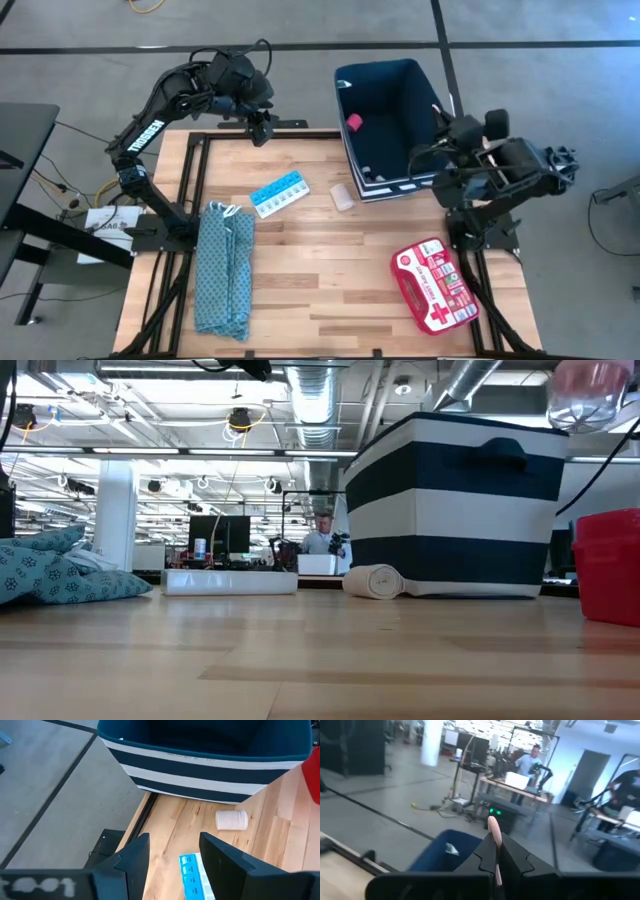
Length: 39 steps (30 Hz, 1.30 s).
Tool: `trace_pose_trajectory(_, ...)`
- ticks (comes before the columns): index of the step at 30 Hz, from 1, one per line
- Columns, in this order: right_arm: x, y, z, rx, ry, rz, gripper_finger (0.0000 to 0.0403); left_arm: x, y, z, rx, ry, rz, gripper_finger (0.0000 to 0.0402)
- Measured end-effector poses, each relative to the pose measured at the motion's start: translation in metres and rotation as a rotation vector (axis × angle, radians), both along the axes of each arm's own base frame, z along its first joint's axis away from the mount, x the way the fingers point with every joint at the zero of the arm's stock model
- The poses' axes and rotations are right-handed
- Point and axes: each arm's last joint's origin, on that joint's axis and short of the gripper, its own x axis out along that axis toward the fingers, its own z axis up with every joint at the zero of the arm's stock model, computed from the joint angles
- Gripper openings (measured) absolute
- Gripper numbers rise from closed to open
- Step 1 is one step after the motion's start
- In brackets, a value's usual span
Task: Pick & place medical supplies in basket/bin
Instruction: Put the pink container into the blue bin
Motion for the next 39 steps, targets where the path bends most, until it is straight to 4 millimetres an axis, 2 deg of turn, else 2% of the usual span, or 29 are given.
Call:
trace_pose_trajectory(6,0.011,-0.007,-0.005,-0.016,0.056,-0.051,0.0001,0.008,0.004,-0.005,-0.007,0.011,0.004,0.0164)
trace_pose_trajectory(11,0.031,-0.01,-0.015,-0.033,0.153,-0.084,0.0001,0.023,0.012,-0.017,-0.027,0.044,0.006,0.0164)
trace_pose_trajectory(15,0.051,-0.017,-0.023,-0.137,0.267,-0.172,0.0001,0.036,0.016,-0.027,-0.066,0.062,0.003,0.0164)
trace_pose_trajectory(19,0.059,-0.039,-0.018,-0.143,0.34,-0.268,0.0001,0.046,0.015,-0.036,-0.104,0.086,-0.046,0.0164)
trace_pose_trajectory(27,0.048,-0.086,-0.005,-0.082,0.276,-0.467,0.0001,0.049,0.011,-0.036,-0.067,0.098,-0.095,0.0164)
trace_pose_trajectory(31,0.046,-0.111,-0.011,0.09,0.293,-0.458,0.0001,0.05,0.011,-0.035,-0.062,0.099,-0.102,0.0164)
trace_pose_trajectory(36,0.072,-0.135,-0.044,0.554,0.365,-0.221,0.0001,0.05,0.011,-0.035,-0.051,0.105,-0.113,0.0164)
trace_pose_trajectory(39,0.09,-0.145,-0.065,0.701,0.453,-0.167,0.0001,0.05,0.011,-0.035,-0.051,0.105,-0.112,0.0164)
